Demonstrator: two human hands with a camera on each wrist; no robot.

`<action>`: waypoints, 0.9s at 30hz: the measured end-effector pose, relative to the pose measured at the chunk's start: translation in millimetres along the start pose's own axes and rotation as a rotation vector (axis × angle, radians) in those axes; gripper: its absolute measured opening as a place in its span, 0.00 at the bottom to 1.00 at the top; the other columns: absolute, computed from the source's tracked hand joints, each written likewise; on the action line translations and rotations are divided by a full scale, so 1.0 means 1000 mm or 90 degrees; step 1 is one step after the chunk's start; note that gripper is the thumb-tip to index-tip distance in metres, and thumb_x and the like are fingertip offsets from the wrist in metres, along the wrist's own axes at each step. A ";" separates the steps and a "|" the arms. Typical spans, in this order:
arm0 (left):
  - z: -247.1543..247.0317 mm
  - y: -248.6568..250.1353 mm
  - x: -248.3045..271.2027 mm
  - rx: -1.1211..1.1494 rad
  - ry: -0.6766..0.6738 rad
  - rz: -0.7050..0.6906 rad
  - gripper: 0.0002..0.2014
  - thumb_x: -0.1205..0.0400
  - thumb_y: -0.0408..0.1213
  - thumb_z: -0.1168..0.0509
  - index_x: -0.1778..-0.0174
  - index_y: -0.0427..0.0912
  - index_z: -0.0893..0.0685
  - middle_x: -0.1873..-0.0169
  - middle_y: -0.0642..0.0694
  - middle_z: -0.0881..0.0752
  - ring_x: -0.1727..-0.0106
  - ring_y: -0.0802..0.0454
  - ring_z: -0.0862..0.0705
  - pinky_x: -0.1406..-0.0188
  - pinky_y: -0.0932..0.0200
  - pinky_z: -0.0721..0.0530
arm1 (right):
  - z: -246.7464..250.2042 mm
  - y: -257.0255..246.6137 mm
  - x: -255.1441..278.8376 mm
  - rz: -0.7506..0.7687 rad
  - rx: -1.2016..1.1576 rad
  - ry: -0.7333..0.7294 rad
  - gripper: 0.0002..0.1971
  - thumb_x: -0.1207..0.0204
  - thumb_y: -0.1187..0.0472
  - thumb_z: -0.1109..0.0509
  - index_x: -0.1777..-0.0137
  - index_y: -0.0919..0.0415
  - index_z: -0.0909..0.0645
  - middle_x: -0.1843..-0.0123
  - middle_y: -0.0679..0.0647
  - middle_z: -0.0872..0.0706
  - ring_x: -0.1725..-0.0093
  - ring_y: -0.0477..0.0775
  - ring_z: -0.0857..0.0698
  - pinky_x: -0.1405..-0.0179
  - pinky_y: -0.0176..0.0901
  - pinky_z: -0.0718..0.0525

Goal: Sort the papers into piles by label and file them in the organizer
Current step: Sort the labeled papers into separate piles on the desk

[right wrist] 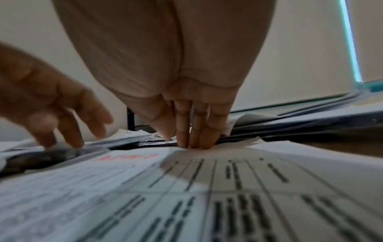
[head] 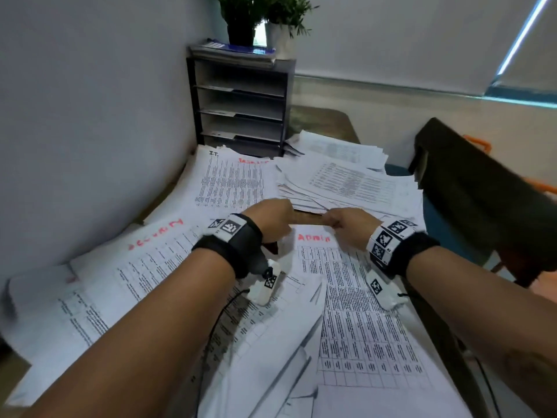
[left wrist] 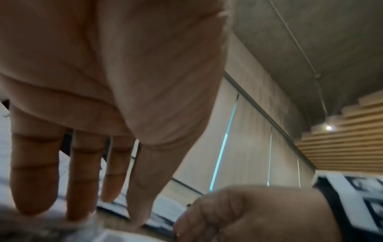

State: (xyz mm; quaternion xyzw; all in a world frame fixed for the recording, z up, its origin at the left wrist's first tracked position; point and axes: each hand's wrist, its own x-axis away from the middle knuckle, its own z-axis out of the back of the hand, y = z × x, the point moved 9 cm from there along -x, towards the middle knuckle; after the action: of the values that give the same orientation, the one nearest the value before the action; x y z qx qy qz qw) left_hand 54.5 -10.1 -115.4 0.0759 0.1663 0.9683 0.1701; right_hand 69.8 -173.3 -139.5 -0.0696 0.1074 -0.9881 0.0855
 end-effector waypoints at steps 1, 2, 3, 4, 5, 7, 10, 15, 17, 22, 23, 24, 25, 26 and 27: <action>-0.008 0.003 -0.001 -0.016 -0.012 -0.003 0.14 0.15 0.33 0.36 0.34 0.40 0.18 0.41 0.41 0.13 0.45 0.43 0.16 0.50 0.55 0.18 | -0.004 0.004 0.000 0.005 0.000 -0.018 0.11 0.15 0.61 0.37 0.40 0.46 0.17 0.48 0.46 0.13 0.48 0.51 0.14 0.58 0.41 0.19; -0.013 0.006 -0.001 -0.020 -0.021 -0.010 0.14 0.16 0.32 0.36 0.34 0.43 0.18 0.43 0.42 0.13 0.47 0.44 0.15 0.52 0.55 0.18 | -0.006 0.005 0.000 0.014 -0.010 -0.026 0.09 0.15 0.57 0.36 0.39 0.45 0.18 0.48 0.45 0.13 0.48 0.50 0.14 0.58 0.42 0.18; -0.017 0.008 -0.002 -0.017 -0.027 -0.021 0.15 0.16 0.32 0.36 0.35 0.46 0.17 0.44 0.44 0.13 0.48 0.44 0.15 0.53 0.55 0.18 | -0.007 0.004 -0.001 0.019 -0.019 -0.027 0.08 0.16 0.56 0.34 0.40 0.44 0.19 0.48 0.43 0.12 0.49 0.49 0.13 0.60 0.40 0.18; -0.021 0.010 -0.002 -0.013 -0.036 -0.028 0.15 0.17 0.32 0.35 0.36 0.49 0.17 0.46 0.45 0.13 0.50 0.45 0.16 0.55 0.55 0.18 | -0.007 0.001 -0.001 0.023 -0.019 -0.023 0.09 0.17 0.57 0.33 0.40 0.45 0.19 0.49 0.44 0.12 0.50 0.48 0.14 0.61 0.39 0.18; -0.025 0.011 -0.003 -0.011 -0.049 -0.033 0.14 0.18 0.32 0.35 0.39 0.50 0.17 0.49 0.46 0.13 0.52 0.46 0.16 0.58 0.57 0.19 | -0.007 -0.001 -0.003 0.028 -0.009 -0.015 0.09 0.18 0.60 0.33 0.40 0.48 0.18 0.48 0.46 0.13 0.51 0.49 0.14 0.62 0.38 0.19; -0.030 0.012 -0.005 -0.012 -0.059 -0.035 0.14 0.20 0.33 0.35 0.39 0.51 0.18 0.54 0.47 0.15 0.54 0.45 0.16 0.62 0.59 0.21 | -0.007 -0.005 -0.006 0.033 0.023 0.003 0.12 0.20 0.63 0.34 0.39 0.52 0.18 0.45 0.51 0.16 0.48 0.53 0.17 0.58 0.43 0.17; -0.033 0.009 -0.007 -0.019 -0.054 -0.028 0.11 0.20 0.35 0.36 0.42 0.45 0.17 0.52 0.44 0.12 0.52 0.43 0.13 0.62 0.57 0.16 | -0.008 -0.006 -0.006 0.020 0.070 0.013 0.12 0.22 0.58 0.32 0.39 0.51 0.18 0.40 0.53 0.22 0.40 0.56 0.22 0.42 0.53 0.17; -0.035 0.005 -0.011 -0.011 -0.045 -0.026 0.12 0.21 0.41 0.26 0.46 0.44 0.17 0.41 0.42 0.19 0.46 0.43 0.18 0.50 0.53 0.16 | -0.001 -0.005 -0.003 0.033 0.037 0.060 0.09 0.22 0.62 0.31 0.43 0.52 0.19 0.43 0.51 0.23 0.44 0.54 0.21 0.54 0.42 0.21; -0.039 0.001 -0.013 0.003 -0.041 -0.007 0.21 0.22 0.43 0.25 0.35 0.39 0.17 0.37 0.43 0.18 0.39 0.42 0.17 0.42 0.52 0.16 | -0.007 -0.008 -0.001 0.053 0.025 0.026 0.11 0.20 0.62 0.32 0.39 0.54 0.20 0.44 0.49 0.23 0.46 0.53 0.21 0.62 0.35 0.26; -0.036 -0.005 -0.014 0.175 -0.002 0.027 0.06 0.19 0.32 0.30 0.47 0.43 0.13 0.53 0.44 0.11 0.52 0.46 0.13 0.59 0.62 0.21 | -0.003 -0.014 0.006 0.056 -0.020 0.041 0.14 0.22 0.63 0.33 0.37 0.53 0.20 0.41 0.49 0.19 0.45 0.52 0.19 0.49 0.46 0.17; -0.033 -0.003 -0.013 0.202 0.005 0.015 0.04 0.19 0.31 0.31 0.54 0.45 0.15 0.58 0.46 0.13 0.55 0.48 0.15 0.63 0.62 0.23 | -0.002 -0.014 0.007 0.057 -0.016 0.042 0.14 0.23 0.63 0.34 0.38 0.53 0.20 0.42 0.49 0.18 0.45 0.53 0.18 0.48 0.49 0.16; -0.031 -0.002 -0.012 0.227 0.014 0.007 0.06 0.18 0.31 0.31 0.58 0.47 0.18 0.61 0.49 0.15 0.57 0.50 0.17 0.64 0.62 0.25 | -0.002 -0.014 0.008 0.051 -0.005 0.036 0.13 0.23 0.63 0.35 0.40 0.53 0.20 0.44 0.50 0.17 0.47 0.54 0.17 0.49 0.50 0.15; -0.029 -0.001 -0.014 0.252 0.023 -0.004 0.08 0.17 0.32 0.31 0.59 0.48 0.19 0.61 0.50 0.16 0.57 0.51 0.18 0.65 0.62 0.25 | -0.002 -0.012 0.009 0.047 0.003 0.033 0.10 0.23 0.62 0.35 0.43 0.53 0.20 0.46 0.51 0.16 0.49 0.55 0.16 0.51 0.50 0.15; -0.027 0.002 -0.013 0.279 0.036 -0.015 0.06 0.17 0.32 0.32 0.57 0.47 0.19 0.61 0.50 0.16 0.57 0.51 0.19 0.66 0.62 0.25 | -0.001 -0.011 0.010 0.036 0.014 0.030 0.07 0.22 0.61 0.36 0.46 0.54 0.21 0.49 0.52 0.15 0.50 0.56 0.15 0.52 0.51 0.14; -0.025 0.005 -0.012 0.311 0.052 -0.027 0.03 0.16 0.33 0.32 0.54 0.45 0.19 0.61 0.51 0.16 0.58 0.51 0.19 0.67 0.62 0.25 | 0.001 -0.010 0.010 0.031 0.018 0.035 0.03 0.21 0.60 0.36 0.51 0.53 0.22 0.53 0.52 0.15 0.51 0.58 0.15 0.53 0.50 0.15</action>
State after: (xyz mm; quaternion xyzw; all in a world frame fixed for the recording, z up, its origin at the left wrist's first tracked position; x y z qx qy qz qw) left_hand 59.5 -26.2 -137.8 0.0718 0.4035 0.8981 0.1598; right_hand 58.5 -166.2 -134.8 -0.0388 0.0977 -0.9886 0.1077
